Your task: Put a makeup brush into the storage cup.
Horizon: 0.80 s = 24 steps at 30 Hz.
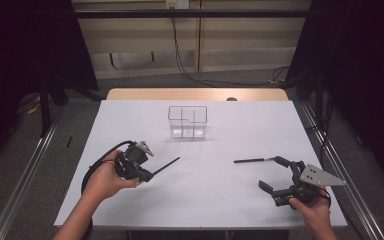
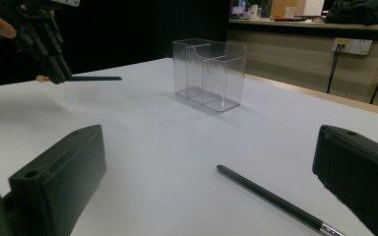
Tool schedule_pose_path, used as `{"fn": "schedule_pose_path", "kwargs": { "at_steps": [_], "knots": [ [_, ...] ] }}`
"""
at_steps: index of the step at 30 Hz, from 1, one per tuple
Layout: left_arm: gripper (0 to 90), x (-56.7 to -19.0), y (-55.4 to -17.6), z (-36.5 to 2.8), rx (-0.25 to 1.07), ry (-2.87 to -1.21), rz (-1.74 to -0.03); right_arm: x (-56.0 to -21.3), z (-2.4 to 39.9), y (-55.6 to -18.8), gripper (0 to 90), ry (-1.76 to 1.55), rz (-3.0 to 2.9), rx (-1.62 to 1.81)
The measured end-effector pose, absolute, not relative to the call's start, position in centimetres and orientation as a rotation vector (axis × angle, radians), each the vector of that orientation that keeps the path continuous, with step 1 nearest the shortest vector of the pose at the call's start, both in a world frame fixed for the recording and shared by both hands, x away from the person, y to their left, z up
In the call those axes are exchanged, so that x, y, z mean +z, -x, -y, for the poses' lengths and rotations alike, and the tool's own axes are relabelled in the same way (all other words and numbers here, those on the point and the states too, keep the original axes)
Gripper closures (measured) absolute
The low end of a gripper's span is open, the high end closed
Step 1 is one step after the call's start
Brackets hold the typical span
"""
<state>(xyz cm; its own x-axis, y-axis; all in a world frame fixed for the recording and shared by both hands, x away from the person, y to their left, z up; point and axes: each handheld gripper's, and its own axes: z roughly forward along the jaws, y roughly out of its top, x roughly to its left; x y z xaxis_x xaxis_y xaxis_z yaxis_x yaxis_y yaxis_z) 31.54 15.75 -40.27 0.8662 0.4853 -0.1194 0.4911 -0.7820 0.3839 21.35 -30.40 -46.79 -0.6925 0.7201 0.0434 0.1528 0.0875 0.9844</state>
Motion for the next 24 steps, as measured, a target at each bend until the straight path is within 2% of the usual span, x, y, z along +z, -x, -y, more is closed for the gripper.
{"fn": "schedule_pose_path", "kwargs": {
  "at_steps": [24],
  "knots": [
    [84.1,-39.9,-32.2,-12.0,-0.073,-2.618,-0.592,-46.9,29.6,-21.7,0.0,-0.854,-1.966,1.630]
  ]
}}
